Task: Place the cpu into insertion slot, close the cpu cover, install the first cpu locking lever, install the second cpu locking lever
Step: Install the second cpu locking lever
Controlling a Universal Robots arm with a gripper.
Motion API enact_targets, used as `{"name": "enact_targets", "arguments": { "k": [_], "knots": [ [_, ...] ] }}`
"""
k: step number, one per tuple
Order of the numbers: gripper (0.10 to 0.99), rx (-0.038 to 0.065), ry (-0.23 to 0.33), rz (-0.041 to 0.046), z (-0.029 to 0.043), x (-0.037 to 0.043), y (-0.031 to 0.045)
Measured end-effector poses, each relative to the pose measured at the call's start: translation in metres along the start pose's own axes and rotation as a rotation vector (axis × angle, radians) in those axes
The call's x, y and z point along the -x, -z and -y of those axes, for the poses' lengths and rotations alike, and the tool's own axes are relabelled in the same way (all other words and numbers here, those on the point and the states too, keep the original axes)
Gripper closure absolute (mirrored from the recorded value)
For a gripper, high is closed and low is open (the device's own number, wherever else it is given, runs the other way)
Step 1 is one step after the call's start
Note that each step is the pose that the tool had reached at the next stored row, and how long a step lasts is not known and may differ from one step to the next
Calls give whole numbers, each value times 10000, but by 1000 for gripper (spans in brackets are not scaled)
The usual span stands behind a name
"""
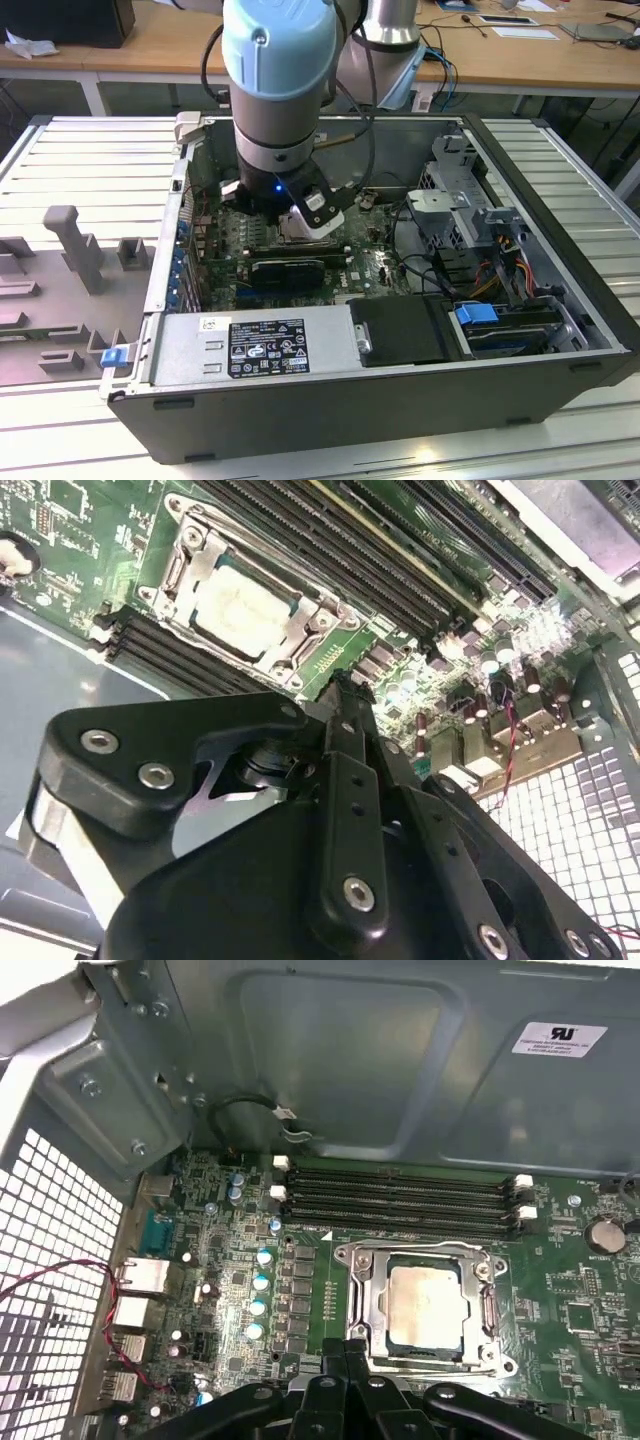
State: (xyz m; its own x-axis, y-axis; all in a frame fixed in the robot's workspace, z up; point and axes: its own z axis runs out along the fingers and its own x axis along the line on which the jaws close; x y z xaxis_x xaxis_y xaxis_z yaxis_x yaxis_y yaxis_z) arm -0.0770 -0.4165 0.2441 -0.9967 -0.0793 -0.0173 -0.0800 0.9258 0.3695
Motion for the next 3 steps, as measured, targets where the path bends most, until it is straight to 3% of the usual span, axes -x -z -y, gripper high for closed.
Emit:
{"name": "enact_targets", "arguments": {
  "k": [3],
  "knots": [
    [980,-2,-1,0,0,-1,1]
  ]
}}
